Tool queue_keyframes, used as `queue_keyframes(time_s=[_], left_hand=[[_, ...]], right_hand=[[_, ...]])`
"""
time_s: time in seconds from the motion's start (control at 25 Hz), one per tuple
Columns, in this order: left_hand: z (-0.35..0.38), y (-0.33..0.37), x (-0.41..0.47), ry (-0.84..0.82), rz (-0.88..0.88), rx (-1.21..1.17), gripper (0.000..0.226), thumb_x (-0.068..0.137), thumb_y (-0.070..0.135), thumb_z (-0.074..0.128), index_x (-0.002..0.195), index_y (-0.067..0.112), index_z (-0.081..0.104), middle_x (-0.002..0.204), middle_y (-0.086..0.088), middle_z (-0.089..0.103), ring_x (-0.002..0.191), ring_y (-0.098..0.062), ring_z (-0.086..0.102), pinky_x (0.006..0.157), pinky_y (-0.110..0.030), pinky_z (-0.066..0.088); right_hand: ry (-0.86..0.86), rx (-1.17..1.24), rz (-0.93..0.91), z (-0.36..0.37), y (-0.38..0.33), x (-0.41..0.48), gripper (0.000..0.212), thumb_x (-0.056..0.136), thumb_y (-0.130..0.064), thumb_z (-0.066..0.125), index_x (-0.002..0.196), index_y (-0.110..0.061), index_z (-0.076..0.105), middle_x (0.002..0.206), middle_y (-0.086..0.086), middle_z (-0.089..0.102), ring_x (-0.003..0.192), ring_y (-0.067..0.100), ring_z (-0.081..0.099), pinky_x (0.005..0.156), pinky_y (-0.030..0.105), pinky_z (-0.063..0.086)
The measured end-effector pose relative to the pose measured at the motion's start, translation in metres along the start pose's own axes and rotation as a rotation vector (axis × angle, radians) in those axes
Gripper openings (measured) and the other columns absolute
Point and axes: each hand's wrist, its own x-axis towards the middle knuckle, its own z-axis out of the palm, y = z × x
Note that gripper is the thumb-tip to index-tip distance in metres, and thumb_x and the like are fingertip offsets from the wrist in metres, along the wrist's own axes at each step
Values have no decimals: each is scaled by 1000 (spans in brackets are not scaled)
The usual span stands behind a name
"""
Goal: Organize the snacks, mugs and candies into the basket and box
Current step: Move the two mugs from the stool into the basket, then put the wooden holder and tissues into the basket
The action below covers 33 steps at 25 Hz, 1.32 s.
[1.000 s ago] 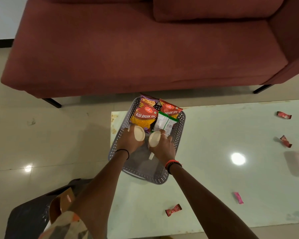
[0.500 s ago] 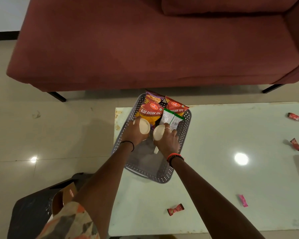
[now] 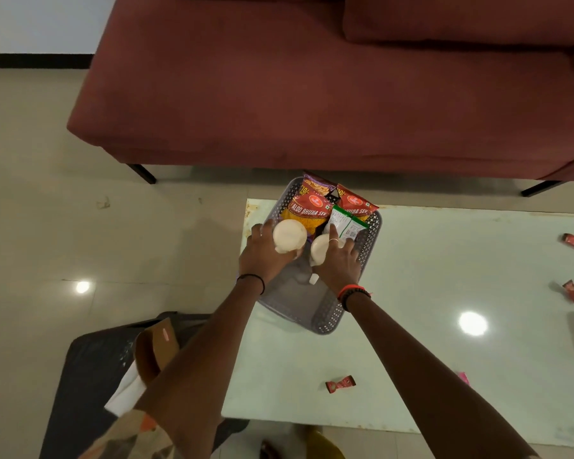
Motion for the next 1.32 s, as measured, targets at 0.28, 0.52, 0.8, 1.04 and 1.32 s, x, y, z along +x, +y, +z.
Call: queue_keyframes(time_s=[0.28,0.52,0.8,1.04,1.32], left_hand=[[-54,-35,-78,429,-71,-108,51,83,32,62,127,11,46,130,-11,47,116,-26,51,93,-37,50],[-79,-113,-171,497,-336,-167,44,88,23,55,129,10,43,133,-14,41,116,-29,48,95,-39,48],[-72,-181,-228,236,-661,-158,95,69,47,75,138,2,28,137,-18,37,127,-33,39,101,-47,44],[-51,-201,-220,204,-687,-235,86,60,51,79,121,4,41,124,-12,46,118,-27,46,95,-44,48],[-46,-214,-212,242,-663,-288,51,67,18,70,108,1,44,114,-16,49,108,-31,48,86,-47,49]], right_hand=[[68,48,-118,8,-55,-60,65,90,-17,53,148,-13,24,139,21,40,127,39,41,100,49,42],[-195,161,-372,57,-109,-123,43,86,2,46,128,-5,52,128,17,56,119,33,53,98,37,46],[-421,-169,-890,122,-152,-159,52,92,5,42,141,-15,41,129,18,47,120,33,47,100,41,46],[-394,-504,-1169,160,-185,-159,60,96,1,43,145,-32,34,145,21,33,129,38,39,101,45,46],[-344,-613,-1279,170,-193,-151,47,93,2,45,136,-15,46,140,19,39,122,36,44,95,42,47]])
